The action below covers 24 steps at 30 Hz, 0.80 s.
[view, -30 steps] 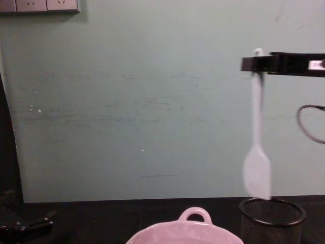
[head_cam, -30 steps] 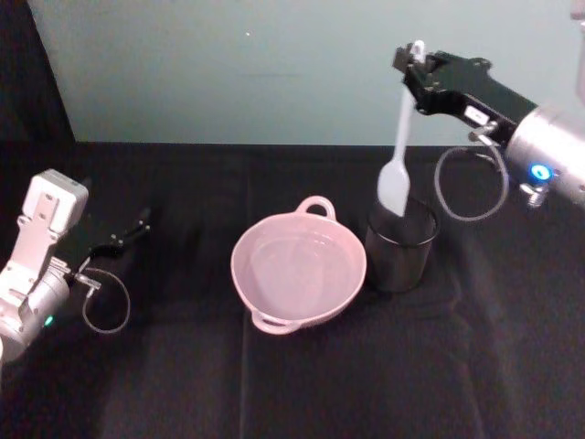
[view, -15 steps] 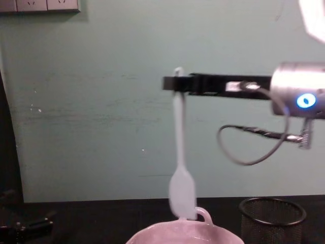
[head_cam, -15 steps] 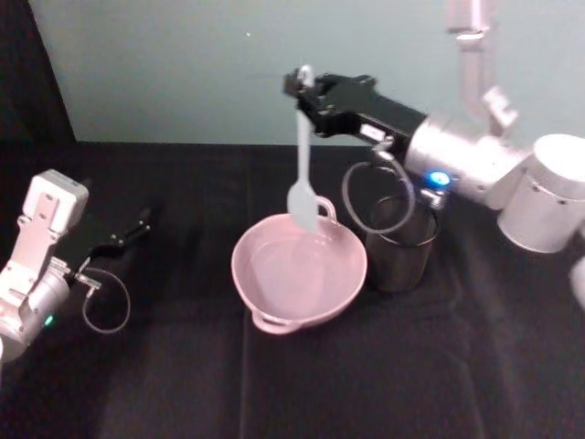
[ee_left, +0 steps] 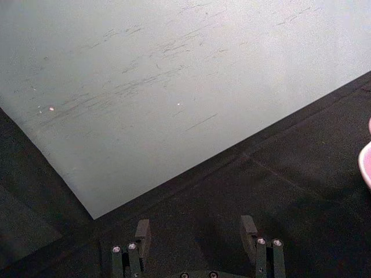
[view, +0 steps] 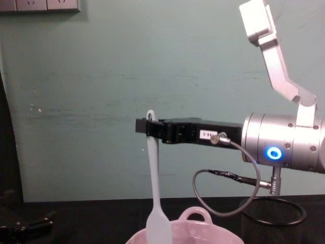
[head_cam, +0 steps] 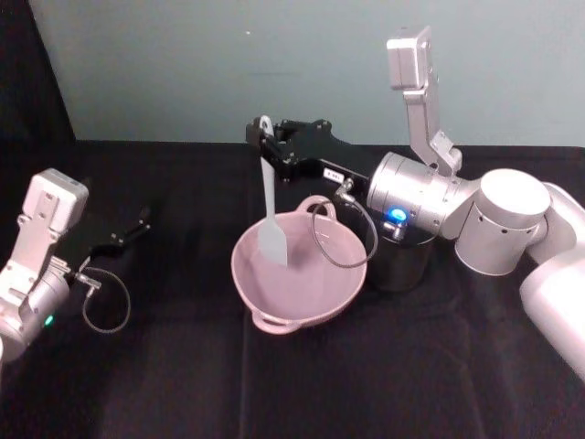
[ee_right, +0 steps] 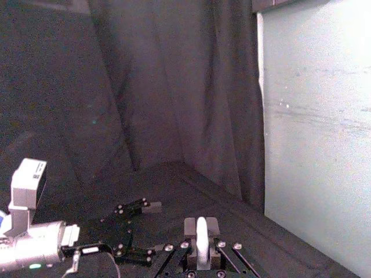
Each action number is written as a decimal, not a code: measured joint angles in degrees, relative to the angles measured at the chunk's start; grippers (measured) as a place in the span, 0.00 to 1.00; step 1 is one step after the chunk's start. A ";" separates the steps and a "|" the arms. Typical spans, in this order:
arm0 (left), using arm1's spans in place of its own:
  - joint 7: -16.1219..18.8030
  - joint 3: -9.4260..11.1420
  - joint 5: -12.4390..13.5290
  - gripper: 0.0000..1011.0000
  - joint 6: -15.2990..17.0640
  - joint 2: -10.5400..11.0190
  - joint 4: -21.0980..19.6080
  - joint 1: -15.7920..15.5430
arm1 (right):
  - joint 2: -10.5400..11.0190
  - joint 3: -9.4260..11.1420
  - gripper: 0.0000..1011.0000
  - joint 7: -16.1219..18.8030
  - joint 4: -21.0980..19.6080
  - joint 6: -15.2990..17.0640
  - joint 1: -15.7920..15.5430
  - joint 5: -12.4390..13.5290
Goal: Use the one hand to pick up the spoon and stir the clear water in the bowl.
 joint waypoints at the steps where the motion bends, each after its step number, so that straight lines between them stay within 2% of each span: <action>1: 0.00 0.00 0.00 1.00 0.00 0.00 0.00 0.00 | -0.08 -0.13 0.11 0.11 0.22 0.08 0.00 -0.21; 13: 0.00 0.00 0.00 1.00 0.00 0.00 0.00 0.00 | -0.71 -1.30 0.11 0.38 0.70 2.26 -0.55 -0.85; 24: 0.00 0.00 0.00 1.00 0.00 0.00 0.00 0.00 | -4.33 -1.52 0.11 1.64 9.24 0.92 3.90 -1.81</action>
